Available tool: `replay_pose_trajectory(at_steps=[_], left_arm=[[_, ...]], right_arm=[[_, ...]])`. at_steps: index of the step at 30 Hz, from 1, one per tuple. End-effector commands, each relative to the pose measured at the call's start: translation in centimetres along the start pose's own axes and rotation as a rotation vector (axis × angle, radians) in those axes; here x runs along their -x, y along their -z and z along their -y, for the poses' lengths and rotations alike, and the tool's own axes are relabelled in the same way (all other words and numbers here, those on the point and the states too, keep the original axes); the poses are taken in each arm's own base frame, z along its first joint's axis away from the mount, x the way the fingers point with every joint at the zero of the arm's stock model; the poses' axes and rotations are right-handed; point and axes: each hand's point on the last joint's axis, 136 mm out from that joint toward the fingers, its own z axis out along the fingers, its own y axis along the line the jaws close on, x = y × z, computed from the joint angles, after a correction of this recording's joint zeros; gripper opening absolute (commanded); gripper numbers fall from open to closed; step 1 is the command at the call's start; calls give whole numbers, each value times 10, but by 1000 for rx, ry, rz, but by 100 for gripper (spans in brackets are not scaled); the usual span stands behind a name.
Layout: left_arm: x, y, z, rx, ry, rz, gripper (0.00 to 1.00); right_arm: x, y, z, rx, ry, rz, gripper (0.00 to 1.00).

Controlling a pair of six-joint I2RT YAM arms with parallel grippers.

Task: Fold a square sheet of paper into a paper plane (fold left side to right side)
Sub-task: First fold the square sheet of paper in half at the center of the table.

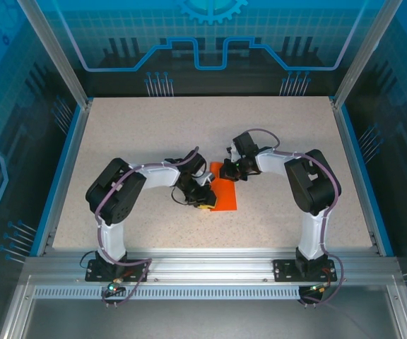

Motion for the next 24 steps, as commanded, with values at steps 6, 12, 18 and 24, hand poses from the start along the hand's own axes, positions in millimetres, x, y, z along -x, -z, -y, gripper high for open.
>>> replay_pose_trajectory(at_steps=[6, 12, 18, 24], left_arm=[[-40, -4, -5, 14, 28, -108, 22], [-34, 6, 7, -8, 1, -74, 22], [5, 39, 21, -60, -21, 54, 22], [50, 40, 24, -67, -36, 111, 23]], right_arm=[[-20, -13, 38, -132, -68, -68, 9], [-19, -13, 38, -130, -66, -69, 9], [-20, -13, 36, -124, -58, -69, 9], [-20, -12, 35, -122, -56, -69, 9]])
